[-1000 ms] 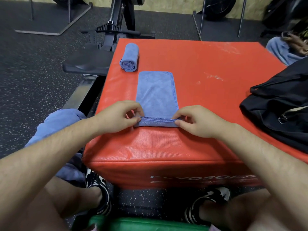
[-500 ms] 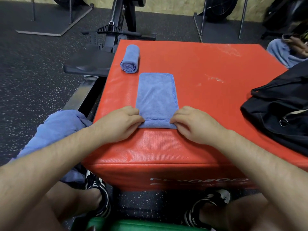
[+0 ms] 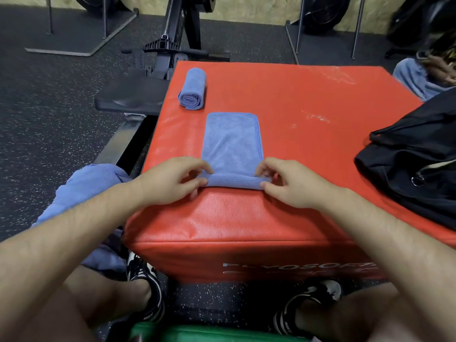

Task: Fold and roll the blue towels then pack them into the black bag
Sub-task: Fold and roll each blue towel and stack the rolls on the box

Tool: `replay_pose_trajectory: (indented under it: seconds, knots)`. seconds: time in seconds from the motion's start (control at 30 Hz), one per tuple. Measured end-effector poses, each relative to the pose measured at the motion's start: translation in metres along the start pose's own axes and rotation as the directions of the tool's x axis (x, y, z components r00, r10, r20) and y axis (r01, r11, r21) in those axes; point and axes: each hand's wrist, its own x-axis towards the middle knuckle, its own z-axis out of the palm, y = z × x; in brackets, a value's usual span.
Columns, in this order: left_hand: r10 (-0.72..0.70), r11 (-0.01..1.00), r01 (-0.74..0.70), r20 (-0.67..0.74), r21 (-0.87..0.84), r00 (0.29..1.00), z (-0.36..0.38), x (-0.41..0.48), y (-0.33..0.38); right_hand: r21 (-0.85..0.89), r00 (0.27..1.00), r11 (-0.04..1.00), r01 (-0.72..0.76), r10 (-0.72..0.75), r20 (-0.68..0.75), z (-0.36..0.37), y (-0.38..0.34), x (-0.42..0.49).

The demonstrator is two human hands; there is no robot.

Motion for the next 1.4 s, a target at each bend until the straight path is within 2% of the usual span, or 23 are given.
replay_pose_trajectory:
  seconds: [0.07,0.17,0.3,0.43,0.5,0.6,0.8,0.87,0.97,1.03,1.2,1.3,1.4]
  knots:
    - [-0.073,0.993,0.076,0.034,-0.093,0.997,0.0,-0.001,0.007,0.093,0.999,0.995,-0.034,0.033,0.02,-0.002,-0.003,-0.001]
    - [-0.083,0.994,0.083,0.005,-0.076,0.997,0.005,0.003,0.008,0.024,1.0,1.0,-0.005,0.005,-0.018,0.004,-0.004,0.002]
    - [0.018,0.996,-0.006,-0.139,0.084,0.99,0.009,0.011,-0.003,-0.182,0.989,0.979,0.093,-0.112,-0.096,0.009,0.003,0.007]
    - [0.161,0.976,-0.145,-0.088,0.161,0.983,0.01,0.013,0.004,-0.341,0.963,0.913,0.224,-0.261,-0.067,0.007,-0.001,0.009]
    - [0.186,0.966,-0.168,-0.075,0.198,0.98,0.01,0.012,0.004,-0.343,0.968,0.912,0.227,-0.25,-0.023,0.007,-0.004,0.007]
    - [0.185,0.965,-0.172,-0.047,0.2,0.982,0.009,0.01,-0.003,-0.296,0.989,0.944,0.145,-0.147,0.017,0.007,0.0,0.005]
    - [0.132,0.979,-0.121,-0.056,0.163,0.99,0.005,0.014,-0.004,-0.135,0.997,0.989,0.057,-0.063,-0.042,0.011,0.005,0.01]
    - [0.069,0.994,-0.065,-0.041,0.085,0.997,0.001,0.016,0.0,-0.116,0.997,0.992,0.045,-0.052,-0.052,0.007,0.003,0.012]
    - [-0.071,0.996,0.072,0.008,-0.048,0.997,-0.002,0.015,0.004,-0.026,0.998,0.998,-0.065,0.065,-0.002,-0.003,-0.002,0.011]
    - [-0.103,0.992,0.104,0.02,-0.068,0.994,0.001,0.015,0.005,0.016,0.995,0.995,-0.1,0.1,0.023,-0.005,-0.004,0.01]
    - [-0.149,0.987,0.148,0.0,-0.063,0.989,0.007,0.021,-0.001,-0.019,0.997,0.997,-0.069,0.068,-0.033,0.001,-0.003,0.015]
    - [-0.054,0.998,0.058,-0.099,0.038,0.994,0.008,0.025,-0.001,-0.074,0.992,0.997,-0.011,0.001,-0.13,0.004,0.002,0.018]
    - [0.049,0.989,-0.023,-0.181,0.146,0.982,0.007,0.029,0.001,-0.227,0.974,0.971,0.079,-0.123,-0.189,0.004,0.004,0.02]
